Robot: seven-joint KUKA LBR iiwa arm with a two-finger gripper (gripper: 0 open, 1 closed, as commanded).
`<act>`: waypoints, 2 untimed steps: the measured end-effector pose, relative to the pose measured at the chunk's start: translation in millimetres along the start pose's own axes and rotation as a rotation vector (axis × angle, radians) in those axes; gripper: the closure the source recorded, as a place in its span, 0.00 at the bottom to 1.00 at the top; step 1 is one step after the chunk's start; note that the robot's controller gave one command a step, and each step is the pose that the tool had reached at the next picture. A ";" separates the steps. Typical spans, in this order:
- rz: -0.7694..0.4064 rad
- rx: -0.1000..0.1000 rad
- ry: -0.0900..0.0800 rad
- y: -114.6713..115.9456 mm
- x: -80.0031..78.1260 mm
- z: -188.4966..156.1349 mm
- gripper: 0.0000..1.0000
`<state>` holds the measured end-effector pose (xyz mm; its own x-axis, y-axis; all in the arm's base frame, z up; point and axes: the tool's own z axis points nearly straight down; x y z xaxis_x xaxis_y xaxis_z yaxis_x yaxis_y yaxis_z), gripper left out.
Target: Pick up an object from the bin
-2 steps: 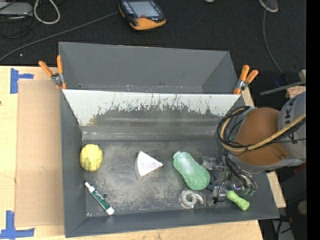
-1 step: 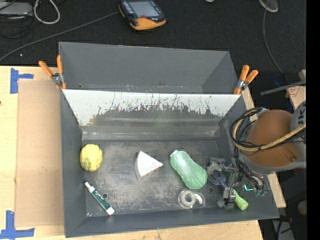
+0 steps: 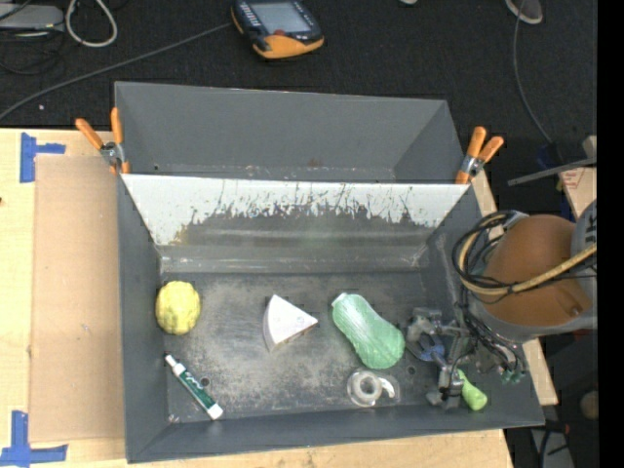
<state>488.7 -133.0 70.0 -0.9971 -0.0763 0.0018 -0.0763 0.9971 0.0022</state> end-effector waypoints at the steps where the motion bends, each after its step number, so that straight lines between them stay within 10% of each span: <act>1: 0.005 -0.001 0.000 -9.3 -12.6 0.3 0.00; 2: 0.008 -0.003 -0.004 -18.7 -17.1 -1.3 1.00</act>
Offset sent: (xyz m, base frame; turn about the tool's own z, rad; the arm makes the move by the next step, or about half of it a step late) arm 0.0159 -0.0207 0.0000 0.0135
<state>507.2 -150.4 71.2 -0.9977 -0.0679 -0.0025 -0.0679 0.9977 0.0048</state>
